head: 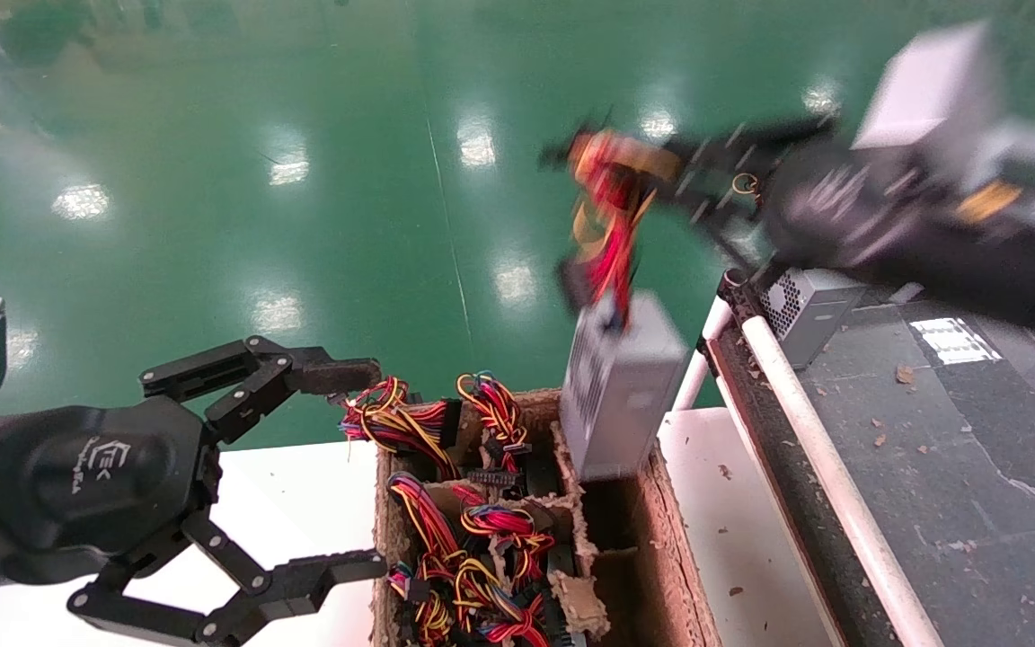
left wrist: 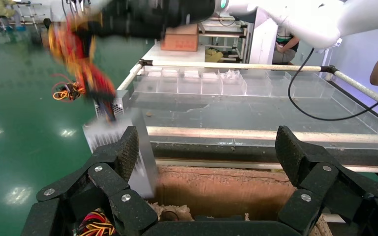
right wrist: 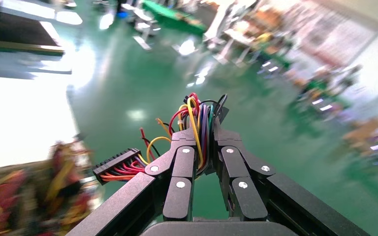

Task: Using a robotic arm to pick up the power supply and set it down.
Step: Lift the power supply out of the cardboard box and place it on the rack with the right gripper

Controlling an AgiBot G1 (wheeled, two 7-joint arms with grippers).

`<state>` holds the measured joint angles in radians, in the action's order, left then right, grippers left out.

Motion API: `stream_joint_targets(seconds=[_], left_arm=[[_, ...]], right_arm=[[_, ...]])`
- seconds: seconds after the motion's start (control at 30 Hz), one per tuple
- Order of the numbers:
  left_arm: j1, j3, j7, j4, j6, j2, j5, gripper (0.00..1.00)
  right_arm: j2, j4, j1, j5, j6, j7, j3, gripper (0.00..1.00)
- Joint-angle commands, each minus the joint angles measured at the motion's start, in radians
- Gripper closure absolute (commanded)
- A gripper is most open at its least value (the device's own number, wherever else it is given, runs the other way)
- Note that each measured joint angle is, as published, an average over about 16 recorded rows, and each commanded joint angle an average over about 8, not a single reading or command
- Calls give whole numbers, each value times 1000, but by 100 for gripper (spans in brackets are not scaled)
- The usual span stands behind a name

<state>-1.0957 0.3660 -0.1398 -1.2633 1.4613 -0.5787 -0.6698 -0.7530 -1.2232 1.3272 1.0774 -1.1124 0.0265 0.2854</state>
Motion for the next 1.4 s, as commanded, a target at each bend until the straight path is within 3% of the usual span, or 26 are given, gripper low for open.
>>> stream_joint_targets(seconds=[0.03, 0.33, 0.73, 1.07, 1.4], left_arm=[[0, 0, 0, 0, 0, 0, 0, 0], [0, 0, 0, 0, 0, 0, 0, 0], [0, 0, 0, 0, 0, 0, 0, 0], [0, 0, 0, 0, 0, 0, 0, 0], [0, 0, 0, 0, 0, 0, 0, 0]], right_arm=[[33, -45, 6, -21, 19, -8, -33, 100], [144, -58, 103, 41, 112, 30, -110, 100], [278, 99, 174, 199, 140, 95, -108, 100], [338, 253, 68, 170, 61, 120, -105, 100], [291, 248, -44, 154, 114, 148, -105, 100]])
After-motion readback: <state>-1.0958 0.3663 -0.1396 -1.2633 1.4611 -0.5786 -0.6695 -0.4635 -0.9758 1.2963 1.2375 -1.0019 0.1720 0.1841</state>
